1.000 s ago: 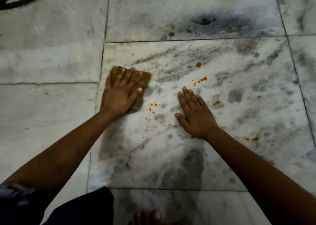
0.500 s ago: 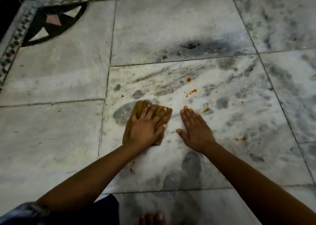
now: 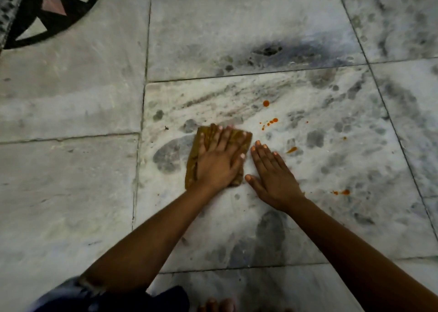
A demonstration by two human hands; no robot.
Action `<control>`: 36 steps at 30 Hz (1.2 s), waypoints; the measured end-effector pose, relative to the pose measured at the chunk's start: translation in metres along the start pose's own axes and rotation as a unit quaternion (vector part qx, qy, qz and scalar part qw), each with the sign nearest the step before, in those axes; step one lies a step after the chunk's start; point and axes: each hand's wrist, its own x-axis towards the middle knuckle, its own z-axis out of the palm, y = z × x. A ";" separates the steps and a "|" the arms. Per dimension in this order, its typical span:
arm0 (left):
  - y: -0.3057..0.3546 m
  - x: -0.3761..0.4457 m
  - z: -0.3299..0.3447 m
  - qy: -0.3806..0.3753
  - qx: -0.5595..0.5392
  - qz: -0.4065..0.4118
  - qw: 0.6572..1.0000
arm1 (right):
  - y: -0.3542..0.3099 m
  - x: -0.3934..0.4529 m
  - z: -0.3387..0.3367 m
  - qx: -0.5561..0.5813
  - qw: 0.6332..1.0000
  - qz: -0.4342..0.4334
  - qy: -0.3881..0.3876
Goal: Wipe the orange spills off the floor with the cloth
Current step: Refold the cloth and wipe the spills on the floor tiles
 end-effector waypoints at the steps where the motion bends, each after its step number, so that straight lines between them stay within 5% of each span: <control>1: -0.004 -0.018 0.004 0.009 0.005 0.027 1.000 | 0.001 0.000 0.002 -0.001 1.000 -0.003 0.000; 4: -0.045 -0.038 0.002 0.022 0.046 0.062 0.997 | 0.005 -0.002 0.002 -0.009 1.000 -0.019 -0.003; 11: -0.038 0.035 -0.016 -0.012 -0.006 -0.109 0.994 | 0.005 -0.001 -0.004 -0.010 0.999 -0.029 -0.030; 16: -0.018 -0.034 0.002 -0.021 0.032 0.005 0.999 | 0.003 0.000 0.000 -0.015 0.999 -0.036 -0.024; 21: -0.080 -0.047 -0.001 -0.014 0.069 0.044 0.997 | 0.007 0.000 0.001 -0.033 0.998 -0.040 -0.029; 27: -0.138 0.048 -0.039 -0.076 -0.033 -0.139 0.987 | 0.009 0.000 0.002 -0.032 0.998 -0.052 -0.014; 36: -0.033 -0.093 0.007 -0.060 0.002 -0.050 0.997 | 0.007 -0.002 0.004 -0.034 0.998 -0.047 0.011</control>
